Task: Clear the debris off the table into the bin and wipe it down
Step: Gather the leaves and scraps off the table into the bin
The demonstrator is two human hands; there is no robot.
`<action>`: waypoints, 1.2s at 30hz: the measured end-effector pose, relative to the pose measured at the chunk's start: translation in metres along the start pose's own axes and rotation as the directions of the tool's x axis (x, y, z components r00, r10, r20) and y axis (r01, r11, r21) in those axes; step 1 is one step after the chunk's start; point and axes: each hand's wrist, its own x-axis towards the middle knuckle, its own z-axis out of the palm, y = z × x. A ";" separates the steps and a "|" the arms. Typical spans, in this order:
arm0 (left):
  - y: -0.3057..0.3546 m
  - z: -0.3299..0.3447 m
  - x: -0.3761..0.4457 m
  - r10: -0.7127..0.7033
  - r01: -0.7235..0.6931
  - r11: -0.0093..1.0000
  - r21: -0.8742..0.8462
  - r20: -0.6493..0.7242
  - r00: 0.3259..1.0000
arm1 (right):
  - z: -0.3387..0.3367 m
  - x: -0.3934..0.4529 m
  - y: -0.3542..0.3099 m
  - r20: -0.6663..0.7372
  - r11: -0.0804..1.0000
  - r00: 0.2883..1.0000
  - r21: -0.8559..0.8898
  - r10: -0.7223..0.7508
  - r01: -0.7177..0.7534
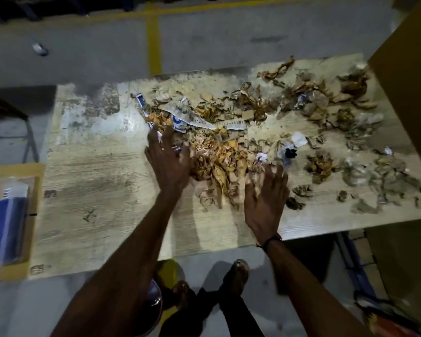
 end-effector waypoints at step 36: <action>-0.032 0.056 0.178 0.378 -0.270 0.903 -0.334 0.320 0.868 | 0.049 0.024 -0.039 -0.084 0.984 0.981 -0.036 0.173 -0.176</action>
